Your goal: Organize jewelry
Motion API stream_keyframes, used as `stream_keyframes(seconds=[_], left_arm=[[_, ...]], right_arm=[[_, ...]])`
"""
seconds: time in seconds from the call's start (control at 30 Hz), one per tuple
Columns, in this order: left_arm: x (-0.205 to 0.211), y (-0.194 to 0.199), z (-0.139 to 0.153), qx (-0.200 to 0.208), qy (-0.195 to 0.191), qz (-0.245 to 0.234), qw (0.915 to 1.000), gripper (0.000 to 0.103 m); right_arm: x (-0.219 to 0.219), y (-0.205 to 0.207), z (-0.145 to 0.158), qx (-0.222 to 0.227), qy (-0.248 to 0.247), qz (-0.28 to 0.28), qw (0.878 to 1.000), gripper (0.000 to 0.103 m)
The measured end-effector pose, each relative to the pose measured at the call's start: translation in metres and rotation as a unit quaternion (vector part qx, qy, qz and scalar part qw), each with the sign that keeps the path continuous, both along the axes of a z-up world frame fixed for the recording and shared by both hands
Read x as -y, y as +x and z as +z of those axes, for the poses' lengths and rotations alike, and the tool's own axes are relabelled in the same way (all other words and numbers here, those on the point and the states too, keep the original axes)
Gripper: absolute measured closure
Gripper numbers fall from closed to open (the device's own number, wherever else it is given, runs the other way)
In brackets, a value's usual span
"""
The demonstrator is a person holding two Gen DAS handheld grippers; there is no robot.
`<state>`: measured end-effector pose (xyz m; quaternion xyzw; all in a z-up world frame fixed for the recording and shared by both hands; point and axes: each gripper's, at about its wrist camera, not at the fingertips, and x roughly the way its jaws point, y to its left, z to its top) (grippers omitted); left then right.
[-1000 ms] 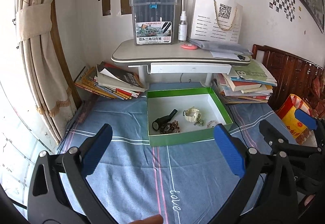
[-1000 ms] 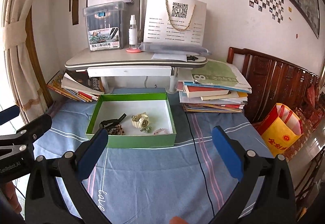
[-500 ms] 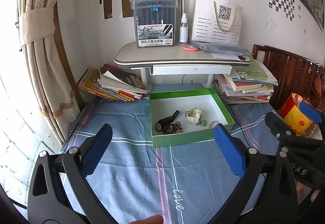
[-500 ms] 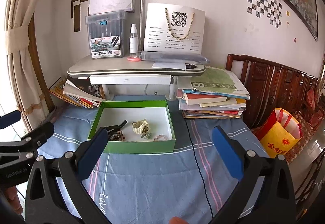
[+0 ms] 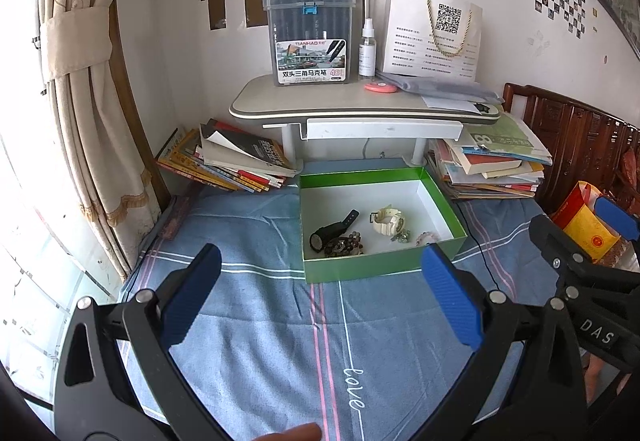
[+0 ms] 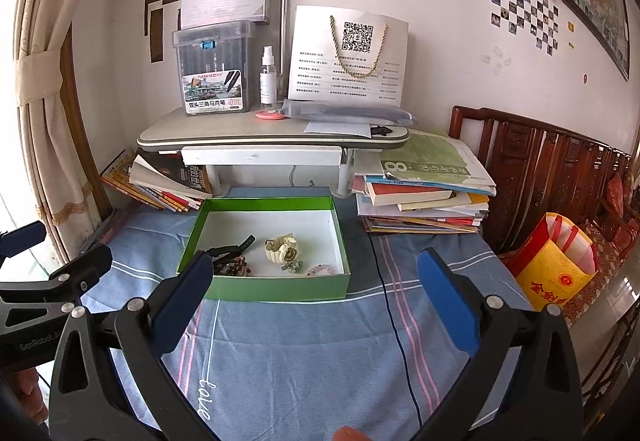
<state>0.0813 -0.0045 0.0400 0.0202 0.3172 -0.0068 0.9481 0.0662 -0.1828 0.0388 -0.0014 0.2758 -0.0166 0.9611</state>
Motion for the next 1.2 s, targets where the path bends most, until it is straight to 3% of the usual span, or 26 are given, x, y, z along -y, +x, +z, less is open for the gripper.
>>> stream_keyframes(seconds=[1.2], left_arm=[[0.0005,-0.0056,-0.0019,-0.003,0.003,0.002,1.0,0.004]], right_arm=[[-0.0032,-0.0072,0.0022,0.001,0.01,-0.007,1.0,0.003]])
